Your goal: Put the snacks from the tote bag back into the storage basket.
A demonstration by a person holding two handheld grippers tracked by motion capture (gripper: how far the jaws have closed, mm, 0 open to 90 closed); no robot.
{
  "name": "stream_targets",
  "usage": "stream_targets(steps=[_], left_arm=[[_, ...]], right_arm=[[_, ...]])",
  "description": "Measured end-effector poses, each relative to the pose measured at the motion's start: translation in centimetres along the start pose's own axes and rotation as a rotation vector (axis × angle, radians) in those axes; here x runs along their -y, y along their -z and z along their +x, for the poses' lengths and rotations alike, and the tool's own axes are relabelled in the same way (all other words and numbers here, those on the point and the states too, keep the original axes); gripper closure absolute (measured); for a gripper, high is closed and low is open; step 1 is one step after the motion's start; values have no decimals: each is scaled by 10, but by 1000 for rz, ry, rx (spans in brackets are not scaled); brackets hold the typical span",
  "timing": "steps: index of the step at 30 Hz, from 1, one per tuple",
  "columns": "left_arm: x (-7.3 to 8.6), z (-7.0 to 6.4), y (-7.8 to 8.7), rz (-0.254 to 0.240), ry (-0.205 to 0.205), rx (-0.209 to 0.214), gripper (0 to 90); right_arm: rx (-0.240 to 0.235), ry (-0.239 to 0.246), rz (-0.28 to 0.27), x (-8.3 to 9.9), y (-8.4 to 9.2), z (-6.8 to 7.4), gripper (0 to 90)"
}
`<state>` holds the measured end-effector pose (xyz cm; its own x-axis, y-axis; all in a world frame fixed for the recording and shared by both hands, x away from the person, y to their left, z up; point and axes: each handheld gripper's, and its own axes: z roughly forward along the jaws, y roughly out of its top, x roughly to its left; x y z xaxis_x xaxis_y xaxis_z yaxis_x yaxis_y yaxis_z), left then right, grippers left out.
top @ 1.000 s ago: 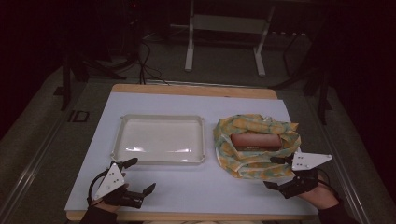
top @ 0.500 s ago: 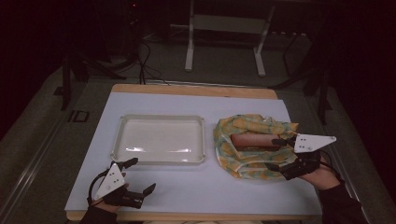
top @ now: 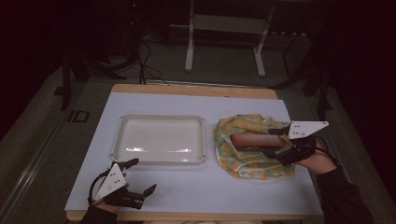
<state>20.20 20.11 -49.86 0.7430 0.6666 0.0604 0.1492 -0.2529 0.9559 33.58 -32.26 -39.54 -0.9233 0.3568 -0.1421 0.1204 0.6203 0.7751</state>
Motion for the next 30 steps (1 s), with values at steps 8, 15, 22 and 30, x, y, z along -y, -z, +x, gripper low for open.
stream_targets(steps=[8,15,22,30], left_arm=[[0,0,0,1,-2,2,0],[0,0,0,3,-5,4,0],[0,0,-1,4,-5,5,0],[1,-1,-2,9,-4,12,0]], right_arm=[[-7,16,74,-6,-11,-13,252],[-26,47,174,-5,-33,-20,252],[-41,78,253,-4,-54,-27,279],[-43,108,373,1,-75,-37,296]])
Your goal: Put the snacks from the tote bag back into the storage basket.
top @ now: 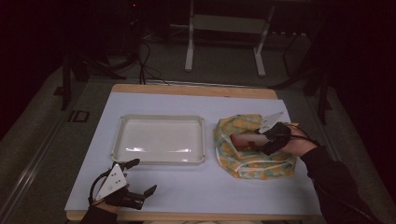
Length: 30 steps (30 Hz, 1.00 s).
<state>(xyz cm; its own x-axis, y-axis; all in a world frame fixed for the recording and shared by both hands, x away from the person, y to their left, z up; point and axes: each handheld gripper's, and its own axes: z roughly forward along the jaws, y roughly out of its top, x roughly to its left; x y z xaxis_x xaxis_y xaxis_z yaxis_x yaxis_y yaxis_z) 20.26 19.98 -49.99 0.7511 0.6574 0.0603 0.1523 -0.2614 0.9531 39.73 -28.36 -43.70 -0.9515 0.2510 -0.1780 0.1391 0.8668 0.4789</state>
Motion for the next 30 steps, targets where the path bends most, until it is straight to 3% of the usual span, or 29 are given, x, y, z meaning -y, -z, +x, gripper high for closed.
stream_targets(steps=[18,30], left_arm=[[0,0,-1,3,2,2,0],[1,1,-2,3,5,4,0]], right_arm=[[23,56,183,1,-23,-18,304],[4,87,239,-1,-37,-20,322]])
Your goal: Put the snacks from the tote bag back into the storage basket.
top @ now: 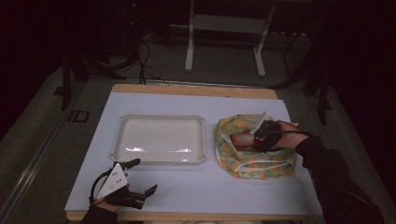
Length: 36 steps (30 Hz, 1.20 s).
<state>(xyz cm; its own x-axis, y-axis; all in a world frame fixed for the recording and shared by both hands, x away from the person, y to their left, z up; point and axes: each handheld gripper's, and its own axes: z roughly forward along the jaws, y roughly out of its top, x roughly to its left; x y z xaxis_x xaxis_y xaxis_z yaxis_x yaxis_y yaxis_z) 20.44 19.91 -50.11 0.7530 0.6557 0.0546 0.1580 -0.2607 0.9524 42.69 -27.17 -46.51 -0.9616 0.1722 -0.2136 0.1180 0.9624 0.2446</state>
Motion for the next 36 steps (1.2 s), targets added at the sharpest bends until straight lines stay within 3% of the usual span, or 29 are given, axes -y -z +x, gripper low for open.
stream_targets(steps=[8,15,29,36], left_arm=[[0,0,0,1,-1,2,0],[0,0,0,-3,1,0,0],[0,0,0,-3,-9,6,0],[-1,-2,0,-12,-19,21,0]], right_arm=[[-2,50,1,1,0,0,402],[0,87,-16,2,7,1,419],[-19,87,-38,-3,32,-3,426],[0,88,-45,-10,52,-5,428]])
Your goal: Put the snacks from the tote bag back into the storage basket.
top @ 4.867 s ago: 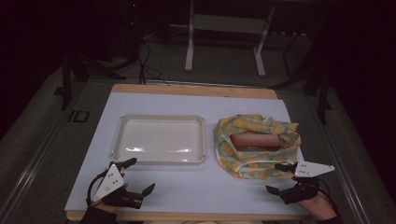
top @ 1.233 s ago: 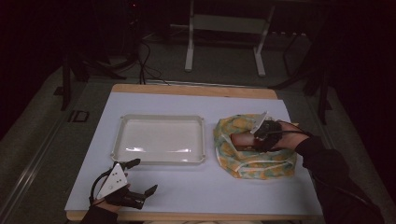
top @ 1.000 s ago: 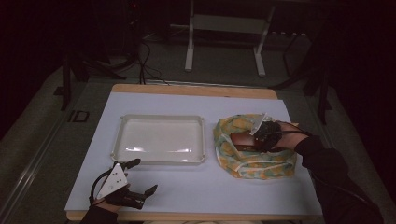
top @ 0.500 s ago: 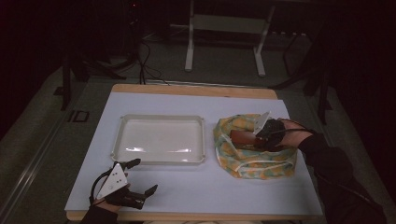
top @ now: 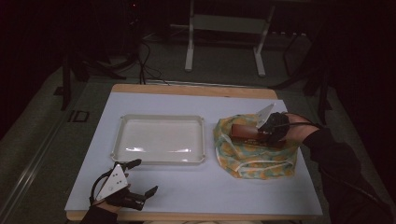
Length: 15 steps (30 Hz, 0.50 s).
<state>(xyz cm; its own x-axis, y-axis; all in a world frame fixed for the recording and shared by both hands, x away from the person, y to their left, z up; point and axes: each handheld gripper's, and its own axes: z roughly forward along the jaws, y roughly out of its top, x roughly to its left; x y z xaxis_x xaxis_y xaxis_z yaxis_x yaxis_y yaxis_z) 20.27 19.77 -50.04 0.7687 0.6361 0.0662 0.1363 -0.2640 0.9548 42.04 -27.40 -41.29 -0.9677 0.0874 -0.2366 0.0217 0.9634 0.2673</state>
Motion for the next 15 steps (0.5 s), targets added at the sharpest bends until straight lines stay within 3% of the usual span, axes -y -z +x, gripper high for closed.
stream_targets(steps=[6,9,15], left_arm=[[0,-2,0,-9,-11,17,0],[0,-2,0,-7,-10,23,0],[0,-2,0,-4,-12,25,0]], right_arm=[[4,7,-10,-8,17,-3,428],[9,43,5,-17,26,-3,428],[2,69,-12,-29,36,-2,429]])
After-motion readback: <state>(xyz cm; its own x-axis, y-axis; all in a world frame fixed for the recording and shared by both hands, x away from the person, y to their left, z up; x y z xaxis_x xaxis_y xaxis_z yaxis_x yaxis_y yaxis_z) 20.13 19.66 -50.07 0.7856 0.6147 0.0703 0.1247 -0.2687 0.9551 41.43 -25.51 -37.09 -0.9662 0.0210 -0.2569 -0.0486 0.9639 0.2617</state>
